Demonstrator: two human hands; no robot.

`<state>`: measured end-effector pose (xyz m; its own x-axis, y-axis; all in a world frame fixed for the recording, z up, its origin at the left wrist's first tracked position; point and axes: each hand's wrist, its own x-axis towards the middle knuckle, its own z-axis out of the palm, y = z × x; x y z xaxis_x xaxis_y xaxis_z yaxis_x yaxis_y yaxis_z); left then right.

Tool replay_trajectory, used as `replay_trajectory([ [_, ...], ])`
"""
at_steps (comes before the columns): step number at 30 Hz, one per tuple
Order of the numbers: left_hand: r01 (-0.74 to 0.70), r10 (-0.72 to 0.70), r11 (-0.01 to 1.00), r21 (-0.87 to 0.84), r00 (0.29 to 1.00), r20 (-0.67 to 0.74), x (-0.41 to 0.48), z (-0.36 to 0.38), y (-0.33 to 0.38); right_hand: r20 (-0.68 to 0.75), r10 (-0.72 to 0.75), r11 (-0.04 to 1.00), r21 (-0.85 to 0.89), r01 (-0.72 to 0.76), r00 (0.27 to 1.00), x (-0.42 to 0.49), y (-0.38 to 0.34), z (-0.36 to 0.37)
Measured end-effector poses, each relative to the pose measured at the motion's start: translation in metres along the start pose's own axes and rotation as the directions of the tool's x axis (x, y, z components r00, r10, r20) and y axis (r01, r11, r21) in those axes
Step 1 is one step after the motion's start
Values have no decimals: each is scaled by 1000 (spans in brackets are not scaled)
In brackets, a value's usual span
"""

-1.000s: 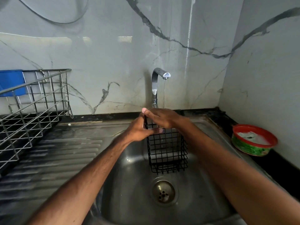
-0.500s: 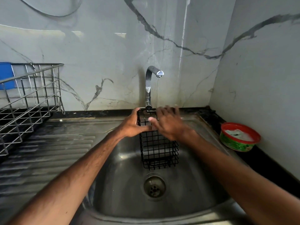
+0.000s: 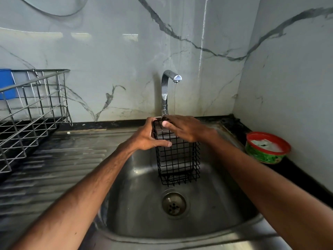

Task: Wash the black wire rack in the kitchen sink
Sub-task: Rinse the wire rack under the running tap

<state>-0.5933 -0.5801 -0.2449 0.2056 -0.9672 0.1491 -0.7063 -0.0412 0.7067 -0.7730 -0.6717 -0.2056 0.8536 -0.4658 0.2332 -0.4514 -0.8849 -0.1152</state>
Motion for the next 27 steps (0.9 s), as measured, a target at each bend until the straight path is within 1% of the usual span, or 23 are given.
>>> replay_trajectory([
  [2,10,-10,1000,-5,1000,5,-3,-1,2,-1,110,992,68,-110,994,-6,17,-2],
  [4,32,-32,999,-17,999,9,-3,-1,3,-41,238,946,236,-222,970,-15,25,-1],
  [6,48,-48,999,-10,999,16,-5,-2,6,-61,334,872,400,-283,941,-23,23,4],
  [7,52,-52,999,-3,998,18,-6,-2,7,-72,386,836,450,-316,920,-26,21,8],
  [8,57,-57,998,-3,998,22,-5,-2,7,-81,443,792,503,-347,893,-28,18,12],
  [9,66,-66,998,-8,997,28,-6,-2,8,-74,509,725,573,-381,858,-29,17,17],
  [11,79,-78,997,-8,996,34,-6,-3,8,-47,610,580,707,-405,791,-26,15,23],
  [12,84,-83,996,-3,996,35,-5,-4,7,-41,636,539,738,-406,771,-26,14,23],
  [15,110,-111,994,26,992,55,-4,-7,5,-42,685,477,781,-403,728,-25,12,26],
  [19,163,-171,983,84,981,92,-3,-15,8,-26,702,456,784,-421,712,-16,4,34],
  [21,176,-197,969,175,974,108,-4,-23,12,-24,678,477,775,-415,735,-7,3,39],
  [27,100,-133,898,430,990,49,-5,-28,15,-95,584,658,637,-401,806,5,-31,28],
])
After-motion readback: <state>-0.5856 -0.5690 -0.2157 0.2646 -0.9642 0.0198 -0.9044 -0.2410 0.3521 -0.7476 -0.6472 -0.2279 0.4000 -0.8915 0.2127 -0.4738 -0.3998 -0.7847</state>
